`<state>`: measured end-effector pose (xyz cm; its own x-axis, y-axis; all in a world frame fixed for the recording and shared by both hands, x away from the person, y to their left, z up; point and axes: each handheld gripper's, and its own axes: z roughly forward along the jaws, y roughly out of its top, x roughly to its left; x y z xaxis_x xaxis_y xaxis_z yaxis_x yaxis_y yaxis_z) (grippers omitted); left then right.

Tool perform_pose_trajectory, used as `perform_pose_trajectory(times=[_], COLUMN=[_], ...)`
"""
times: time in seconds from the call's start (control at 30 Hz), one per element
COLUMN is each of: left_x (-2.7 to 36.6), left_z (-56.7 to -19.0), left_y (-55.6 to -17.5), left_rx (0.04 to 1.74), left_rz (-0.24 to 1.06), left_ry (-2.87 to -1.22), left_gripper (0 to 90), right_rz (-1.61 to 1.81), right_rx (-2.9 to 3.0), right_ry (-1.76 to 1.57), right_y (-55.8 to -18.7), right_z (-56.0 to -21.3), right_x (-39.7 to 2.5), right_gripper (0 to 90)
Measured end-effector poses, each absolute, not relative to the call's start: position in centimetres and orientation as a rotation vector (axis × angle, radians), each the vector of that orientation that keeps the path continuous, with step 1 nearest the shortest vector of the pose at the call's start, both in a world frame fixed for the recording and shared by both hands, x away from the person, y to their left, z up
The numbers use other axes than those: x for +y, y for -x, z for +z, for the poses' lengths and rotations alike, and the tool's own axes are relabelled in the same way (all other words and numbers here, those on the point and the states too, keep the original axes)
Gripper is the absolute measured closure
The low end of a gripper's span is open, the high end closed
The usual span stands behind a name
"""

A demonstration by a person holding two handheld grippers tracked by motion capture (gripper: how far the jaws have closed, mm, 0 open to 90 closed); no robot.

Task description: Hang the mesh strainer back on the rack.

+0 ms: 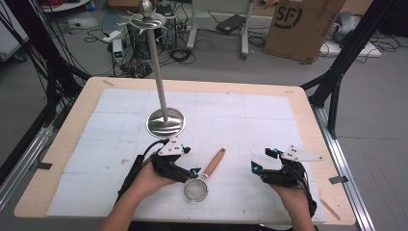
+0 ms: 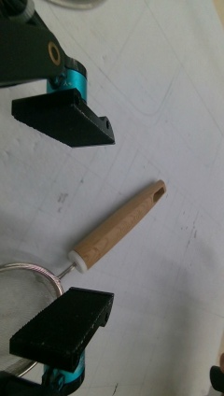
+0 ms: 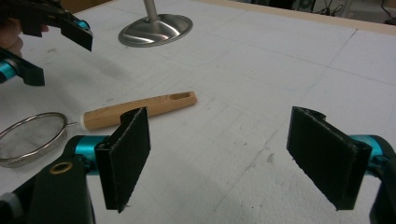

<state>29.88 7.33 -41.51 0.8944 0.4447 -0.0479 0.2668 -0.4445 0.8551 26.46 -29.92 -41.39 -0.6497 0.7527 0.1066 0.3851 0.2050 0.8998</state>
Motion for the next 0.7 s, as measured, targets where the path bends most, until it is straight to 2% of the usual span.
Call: perform_pose_trajectory(times=[0.63,0.7], left_x=[1.6,1.4], left_z=[-43.4,-43.6], left_y=[-30.9,-31.0], left_rx=[0.492,0.489], left_rz=[0.202,0.155], left_ry=[-2.304,-2.313], left_gripper=[36.6,44.5], right_rz=[1.42,1.416], right_rx=[2.121,2.123], right_ry=[-1.079,-1.087], right_y=[-26.5,-26.5], right_z=[-41.5,-41.5], right_x=[-30.2,-30.2], right_gripper=[20.8,20.8])
